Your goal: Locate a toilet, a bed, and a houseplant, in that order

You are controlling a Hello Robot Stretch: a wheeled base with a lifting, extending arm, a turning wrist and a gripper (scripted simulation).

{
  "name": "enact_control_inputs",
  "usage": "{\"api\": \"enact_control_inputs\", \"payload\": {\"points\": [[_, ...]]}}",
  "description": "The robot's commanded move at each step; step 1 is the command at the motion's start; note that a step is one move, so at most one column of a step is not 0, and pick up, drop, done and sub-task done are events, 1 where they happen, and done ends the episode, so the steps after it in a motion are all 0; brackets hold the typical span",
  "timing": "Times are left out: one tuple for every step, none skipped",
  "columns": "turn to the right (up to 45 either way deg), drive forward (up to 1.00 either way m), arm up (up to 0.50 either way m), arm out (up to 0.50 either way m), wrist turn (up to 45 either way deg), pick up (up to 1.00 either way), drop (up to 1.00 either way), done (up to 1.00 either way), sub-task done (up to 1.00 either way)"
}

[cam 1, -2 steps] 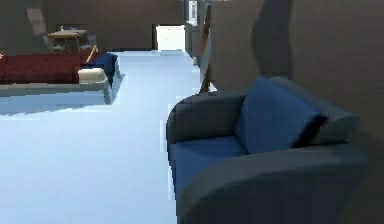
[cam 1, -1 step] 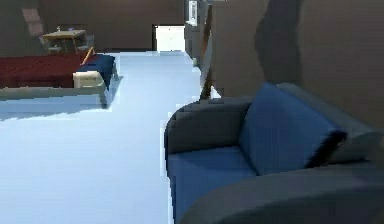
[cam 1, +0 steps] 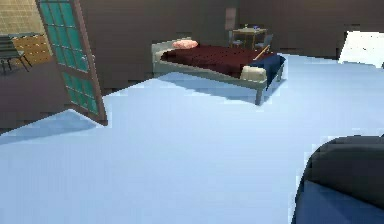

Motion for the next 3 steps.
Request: {"api": "enact_control_inputs", "payload": {"points": [[-27.0, 0.0, 0.0, 0.0, 0.0, 0.0, 0.0, 0.0, 0.0], [0.0, 0.3, 0.0, 0.0, 0.0, 0.0, 0.0, 0.0, 0.0], [45.0, 0.0, 0.0, 0.0, 0.0, 0.0, 0.0, 0.0, 0.0]]}}
